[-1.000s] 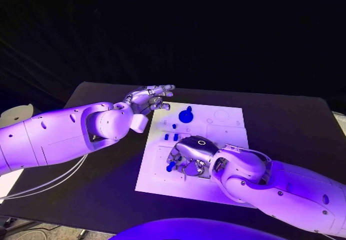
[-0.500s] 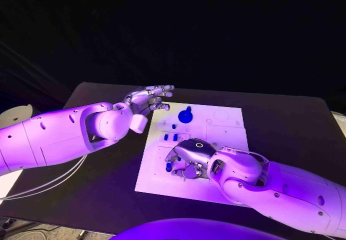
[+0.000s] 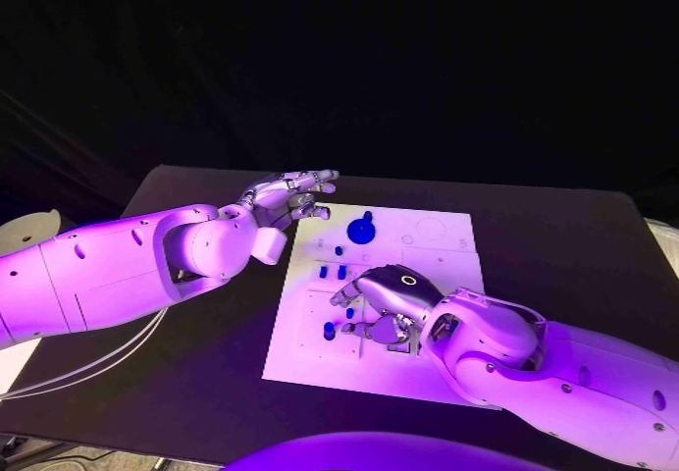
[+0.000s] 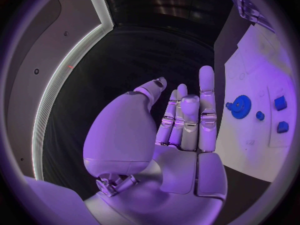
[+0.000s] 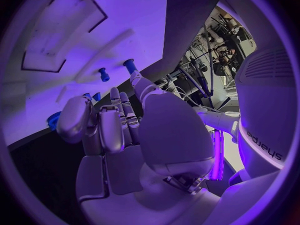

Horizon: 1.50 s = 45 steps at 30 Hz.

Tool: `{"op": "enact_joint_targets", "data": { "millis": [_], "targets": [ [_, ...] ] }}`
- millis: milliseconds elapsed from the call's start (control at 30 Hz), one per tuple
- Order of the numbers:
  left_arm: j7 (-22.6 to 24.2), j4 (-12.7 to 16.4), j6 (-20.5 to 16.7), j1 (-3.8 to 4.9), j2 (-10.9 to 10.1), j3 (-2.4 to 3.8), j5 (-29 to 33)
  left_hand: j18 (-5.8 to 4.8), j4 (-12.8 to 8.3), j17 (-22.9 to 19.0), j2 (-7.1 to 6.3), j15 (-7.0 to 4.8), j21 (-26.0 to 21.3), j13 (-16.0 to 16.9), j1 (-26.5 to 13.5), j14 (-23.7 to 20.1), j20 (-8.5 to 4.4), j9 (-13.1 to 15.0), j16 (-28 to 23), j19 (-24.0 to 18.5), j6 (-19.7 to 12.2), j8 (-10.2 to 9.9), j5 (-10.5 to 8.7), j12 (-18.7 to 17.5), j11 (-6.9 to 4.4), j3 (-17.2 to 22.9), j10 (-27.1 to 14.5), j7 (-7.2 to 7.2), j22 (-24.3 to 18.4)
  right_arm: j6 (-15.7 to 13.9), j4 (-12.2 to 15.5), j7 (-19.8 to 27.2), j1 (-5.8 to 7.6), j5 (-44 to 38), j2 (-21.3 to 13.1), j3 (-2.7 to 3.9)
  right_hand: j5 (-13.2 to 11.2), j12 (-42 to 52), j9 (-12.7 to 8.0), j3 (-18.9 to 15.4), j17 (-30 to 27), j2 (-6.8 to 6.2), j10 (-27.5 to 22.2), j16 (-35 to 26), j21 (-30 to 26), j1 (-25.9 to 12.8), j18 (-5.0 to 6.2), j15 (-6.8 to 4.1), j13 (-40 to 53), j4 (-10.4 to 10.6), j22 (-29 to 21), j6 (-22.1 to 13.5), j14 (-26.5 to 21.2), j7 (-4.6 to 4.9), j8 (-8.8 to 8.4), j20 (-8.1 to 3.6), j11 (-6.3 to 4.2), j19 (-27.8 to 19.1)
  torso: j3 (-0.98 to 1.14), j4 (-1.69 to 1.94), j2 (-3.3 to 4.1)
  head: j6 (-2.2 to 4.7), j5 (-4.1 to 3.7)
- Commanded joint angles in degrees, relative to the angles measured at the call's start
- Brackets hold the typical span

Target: Assemble the parts on the task board

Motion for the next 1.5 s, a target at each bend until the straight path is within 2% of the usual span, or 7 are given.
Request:
{"op": "enact_joint_targets", "data": {
  "millis": [33,233,400,500,667,1033,1500],
  "targets": [
    [0.08,0.13,1.26,0.01,-0.03,0.03,-0.18,1.02,0.0,-0.05,0.71,0.02,-0.11,-0.05,-0.05,-0.33,0.0,-0.01,-0.37,0.34,-0.33,-0.16,0.21,-0.08,0.27,-0.18,-0.08,-0.09,-0.04,-3.92,1.94,0.92,0.74,8.59,-3.11,0.43,0.36,1.85,0.21,-0.16,-0.31,0.84,4.15,-0.33,-0.22,-0.24,0.86,-0.41,0.42,0.43,-0.1,1.43,2.16,-0.07,0.6,-0.22,-0.61,-0.01,-0.11,-0.06,-0.06,0.43,-0.86],
    [0.0,0.62,1.06,0.01,-0.46,0.02,-0.18,1.02,0.0,-0.05,0.71,0.02,-0.11,-0.05,-0.05,-0.33,0.0,-0.01,-0.37,0.34,-0.33,-0.16,0.21,-0.08,0.27,-0.18,-0.08,-0.09,-0.04,0.34,6.45,-6.4,3.65,19.18,-13.6,0.85,1.01,8.64,0.54,-1.86,2.43,-0.29,17.9,1.62,2.01,-2.98,0.3,-2.65,4.14,2.67,3.06,4.44,2.9,-1.65,1.9,-2.2,-3.48,1.44,-0.4,-0.66,-0.34,1.11,-2.58],
    [-0.07,1.14,1.07,0.01,-0.64,-0.01,-0.18,1.02,0.0,-0.05,0.71,0.02,-0.11,-0.05,-0.05,-0.33,0.0,-0.01,-0.37,0.34,-0.33,-0.16,0.21,-0.08,0.27,-0.18,-0.08,-0.09,-0.04,1.19,9.15,-13.1,3.86,21.45,-20.25,0.41,7.29,22.03,0.96,-7.21,5.34,-1.59,23.56,3.7,4.3,-7.85,-0.41,-4.3,17.48,6.29,6.3,6.01,3.57,-3.47,3.57,-4.31,-5.28,2.89,-0.43,-1.5,-0.62,1.45,-3.45],
    [-0.1,1.26,1.08,0.01,-0.71,-0.06,-0.18,1.02,0.0,-0.05,0.71,0.02,-0.11,-0.05,-0.05,-0.33,0.0,-0.01,-0.37,0.34,-0.33,-0.16,0.21,-0.08,0.27,-0.18,-0.08,-0.09,-0.04,0.58,10.29,-16.2,3.26,21.14,-22.62,0.14,9.7,45.7,1.74,-12.71,7.7,0.93,18.74,5.43,5.72,-5.41,-0.76,-4.53,44.84,8.18,8.32,5.08,3.75,-4.18,5.76,-4.94,-5.82,3.45,-0.37,-1.94,-0.73,1.54,-4.01],
    [-0.1,1.22,1.09,0.01,-0.75,-0.12,-0.19,1.02,0.01,-0.21,0.69,0.03,-0.16,-0.11,-0.08,-0.43,0.01,-0.01,-0.43,0.34,-0.37,-0.15,0.2,-0.08,0.29,-0.28,-0.12,-0.08,-0.09,-0.58,11.29,-20.74,2.29,20.7,-24.78,-0.14,13.48,55.6,2.76,-16.12,9.01,2.05,19.89,6.24,6.25,-6.07,-0.89,-4.49,56.47,10.55,9.22,4.88,3.95,-3.8,7.61,-4.68,-5.47,3.59,-0.33,-2.59,-0.97,1.65,-4.35],
    [-0.16,0.93,1.27,0.0,-0.69,-0.27,-0.19,1.02,0.01,-0.21,0.69,0.03,-0.16,-0.11,-0.08,-0.43,0.01,-0.01,-0.43,0.34,-0.37,-0.15,0.2,-0.08,0.29,-0.28,-0.12,-0.08,-0.09,1.72,11.63,-24.93,0.58,17.56,-23.68,-0.3,13.49,58.17,3.7,-20.05,9.92,2.5,19.71,6.83,6.58,-7.41,-0.99,-4.41,60.63,12.2,9.8,3.62,4.08,-3.75,9.0,-4.5,-5.35,3.71,-0.37,-2.43,-0.93,1.14,-4.23],
    [-0.22,0.78,1.31,0.0,-0.86,-0.36,-0.19,1.02,0.04,-0.25,0.7,0.05,-0.19,-0.16,-0.12,-0.45,0.02,0.0,-0.44,0.34,-0.39,-0.12,0.2,-0.07,0.3,-0.36,-0.13,-0.07,-0.14,2.1,11.09,-24.96,-0.05,15.46,-22.04,-0.31,13.37,58.66,3.97,-20.54,10.12,2.69,19.81,6.96,6.66,-7.18,-1.01,-4.44,61.37,12.09,9.94,3.58,4.11,-3.81,9.37,-4.51,-5.39,3.73,-0.38,-2.52,-0.95,0.84,-3.86]
  ]
}}
